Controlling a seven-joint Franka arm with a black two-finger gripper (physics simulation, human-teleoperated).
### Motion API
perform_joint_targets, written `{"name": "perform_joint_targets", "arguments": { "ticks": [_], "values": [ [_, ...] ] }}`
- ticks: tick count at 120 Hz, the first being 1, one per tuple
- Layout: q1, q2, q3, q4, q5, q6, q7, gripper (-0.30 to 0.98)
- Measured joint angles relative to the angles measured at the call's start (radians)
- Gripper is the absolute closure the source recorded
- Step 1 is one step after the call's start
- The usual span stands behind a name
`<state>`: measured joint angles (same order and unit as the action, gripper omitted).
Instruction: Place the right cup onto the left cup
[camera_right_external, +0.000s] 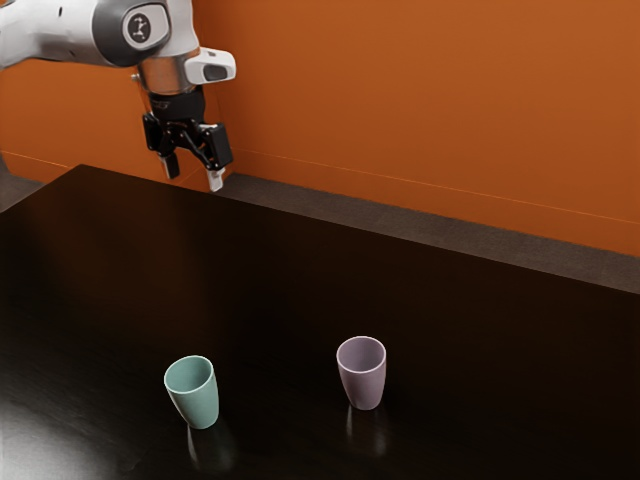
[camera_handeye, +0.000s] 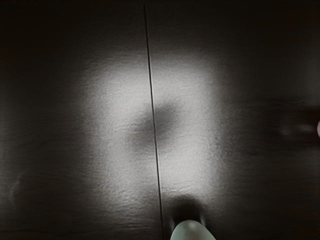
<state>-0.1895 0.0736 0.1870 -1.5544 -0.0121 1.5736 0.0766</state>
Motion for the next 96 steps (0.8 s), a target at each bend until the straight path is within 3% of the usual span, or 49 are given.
{"name": "perform_joint_targets", "arguments": {
  "ticks": [47,96],
  "values": [
    [-0.044,0.014,0.0,-0.034,-0.011,0.064,-0.012,0.0],
    [-0.206,0.056,0.0,-0.128,-0.037,0.204,-0.104,0.01]
  ]
}}
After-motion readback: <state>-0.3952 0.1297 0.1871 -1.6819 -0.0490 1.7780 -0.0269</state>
